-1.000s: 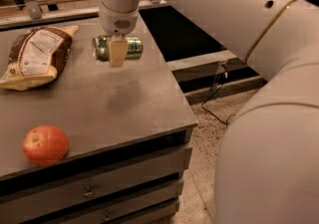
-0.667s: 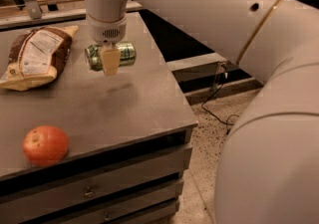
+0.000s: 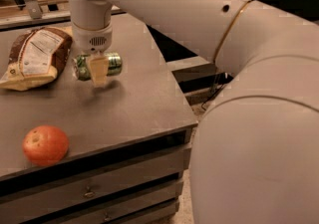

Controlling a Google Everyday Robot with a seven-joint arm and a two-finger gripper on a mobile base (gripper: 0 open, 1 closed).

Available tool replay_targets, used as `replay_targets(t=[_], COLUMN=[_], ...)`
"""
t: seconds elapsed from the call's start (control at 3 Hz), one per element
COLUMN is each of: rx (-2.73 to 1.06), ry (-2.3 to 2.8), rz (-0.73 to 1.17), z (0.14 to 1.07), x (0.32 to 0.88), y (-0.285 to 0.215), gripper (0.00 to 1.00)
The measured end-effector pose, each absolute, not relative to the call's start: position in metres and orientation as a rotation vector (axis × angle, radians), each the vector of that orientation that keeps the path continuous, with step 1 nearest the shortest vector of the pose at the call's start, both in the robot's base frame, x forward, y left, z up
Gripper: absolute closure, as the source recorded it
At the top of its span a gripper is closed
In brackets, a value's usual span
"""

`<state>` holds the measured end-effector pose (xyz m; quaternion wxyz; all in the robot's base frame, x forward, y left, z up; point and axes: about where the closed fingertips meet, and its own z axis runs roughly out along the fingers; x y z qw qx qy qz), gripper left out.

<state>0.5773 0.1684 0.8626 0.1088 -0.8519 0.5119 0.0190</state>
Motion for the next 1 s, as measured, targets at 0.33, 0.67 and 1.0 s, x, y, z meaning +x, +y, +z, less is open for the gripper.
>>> replay_targets(t=[0.33,0.67,1.0], rx=[-2.515,-2.515,-2.502], ry=[1.498,1.498,1.477], rz=[0.071,0.071,0.074], z=[0.8602,0.8602,0.8616], x=[0.5758,0.5758,0.5734], y=[0.172,0.172,0.168], gripper=[0.0,0.0,0.0])
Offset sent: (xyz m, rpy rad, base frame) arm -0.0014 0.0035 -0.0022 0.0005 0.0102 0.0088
